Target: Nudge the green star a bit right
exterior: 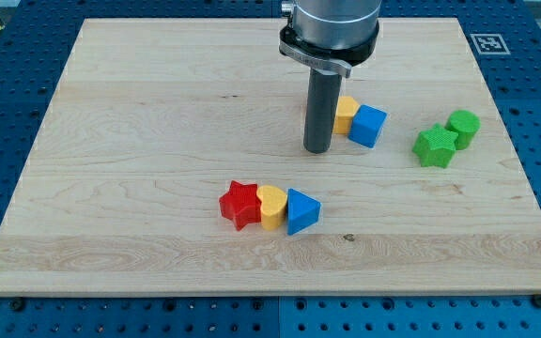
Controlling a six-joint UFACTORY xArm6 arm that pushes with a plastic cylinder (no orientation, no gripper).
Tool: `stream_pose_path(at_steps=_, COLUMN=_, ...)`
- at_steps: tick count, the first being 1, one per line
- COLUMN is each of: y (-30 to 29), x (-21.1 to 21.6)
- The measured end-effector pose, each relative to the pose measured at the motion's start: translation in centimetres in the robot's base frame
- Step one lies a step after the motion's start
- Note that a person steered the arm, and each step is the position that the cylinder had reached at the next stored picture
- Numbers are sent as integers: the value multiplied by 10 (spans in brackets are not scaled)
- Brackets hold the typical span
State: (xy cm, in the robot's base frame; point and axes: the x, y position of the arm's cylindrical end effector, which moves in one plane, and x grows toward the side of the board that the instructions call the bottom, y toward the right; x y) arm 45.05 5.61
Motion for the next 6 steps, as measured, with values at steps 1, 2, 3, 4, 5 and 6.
stream_pose_path(at_steps=1, y=10, x=8)
stream_pose_path(at_steps=2, y=20, x=10)
stream_pose_path(at_steps=3, y=34, x=10)
stream_pose_path(at_steps=4, y=60, x=10)
stream_pose_path(at_steps=5, y=85, x=10)
stream_pose_path(at_steps=6, y=89, x=10)
